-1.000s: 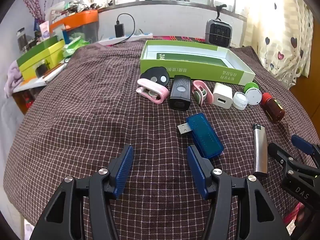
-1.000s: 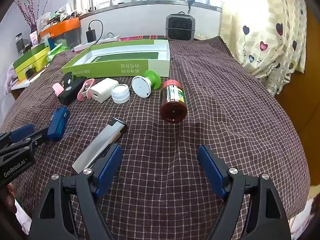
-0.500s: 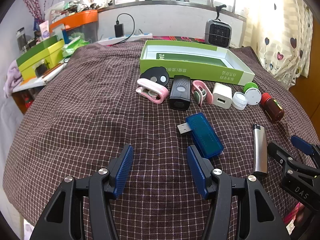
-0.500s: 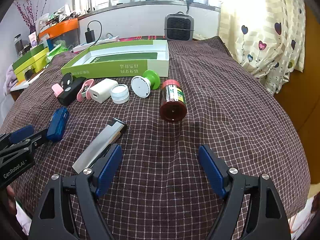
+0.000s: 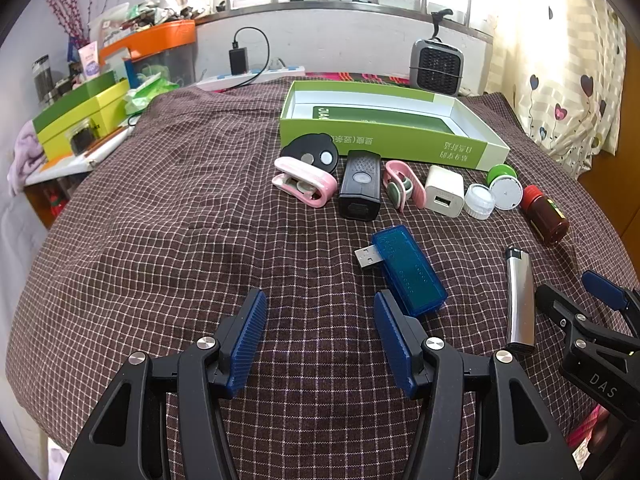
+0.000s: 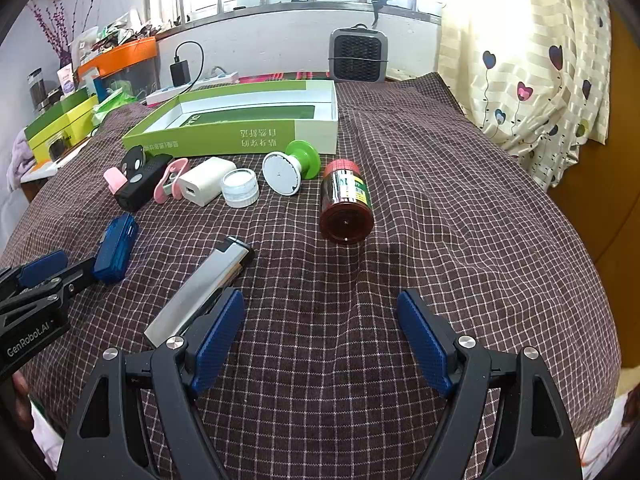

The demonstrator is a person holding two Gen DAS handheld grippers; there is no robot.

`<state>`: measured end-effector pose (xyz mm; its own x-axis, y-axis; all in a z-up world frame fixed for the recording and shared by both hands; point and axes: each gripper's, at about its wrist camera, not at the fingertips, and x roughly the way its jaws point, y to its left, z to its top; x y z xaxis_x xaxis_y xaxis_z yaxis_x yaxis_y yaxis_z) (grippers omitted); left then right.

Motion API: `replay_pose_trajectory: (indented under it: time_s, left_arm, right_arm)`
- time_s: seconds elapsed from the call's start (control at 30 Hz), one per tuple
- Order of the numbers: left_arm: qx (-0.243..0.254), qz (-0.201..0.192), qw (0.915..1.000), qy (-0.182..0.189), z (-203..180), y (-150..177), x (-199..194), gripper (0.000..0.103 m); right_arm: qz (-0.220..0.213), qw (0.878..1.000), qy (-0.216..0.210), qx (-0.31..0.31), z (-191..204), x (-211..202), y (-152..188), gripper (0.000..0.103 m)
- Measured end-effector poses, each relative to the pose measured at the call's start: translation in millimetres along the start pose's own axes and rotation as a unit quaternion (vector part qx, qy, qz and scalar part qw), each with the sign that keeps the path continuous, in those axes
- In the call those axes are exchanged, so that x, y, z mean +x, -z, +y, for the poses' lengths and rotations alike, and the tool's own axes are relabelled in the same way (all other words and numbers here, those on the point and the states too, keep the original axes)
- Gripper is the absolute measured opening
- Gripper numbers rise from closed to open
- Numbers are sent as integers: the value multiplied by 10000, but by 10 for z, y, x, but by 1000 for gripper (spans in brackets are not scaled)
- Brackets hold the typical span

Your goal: Organize rigid objects

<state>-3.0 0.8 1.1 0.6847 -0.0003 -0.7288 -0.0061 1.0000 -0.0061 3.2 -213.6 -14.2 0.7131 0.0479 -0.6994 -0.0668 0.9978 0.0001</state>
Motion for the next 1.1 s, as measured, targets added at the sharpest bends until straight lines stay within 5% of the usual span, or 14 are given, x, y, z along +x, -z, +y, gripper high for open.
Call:
replay_pose_trajectory:
  time_s: [1.1]
  left_arm:
    - [30,13,10000,14,5,27,-36,55]
  right_arm:
    - [16,10000,-40,-21,-13,-44,24,79]
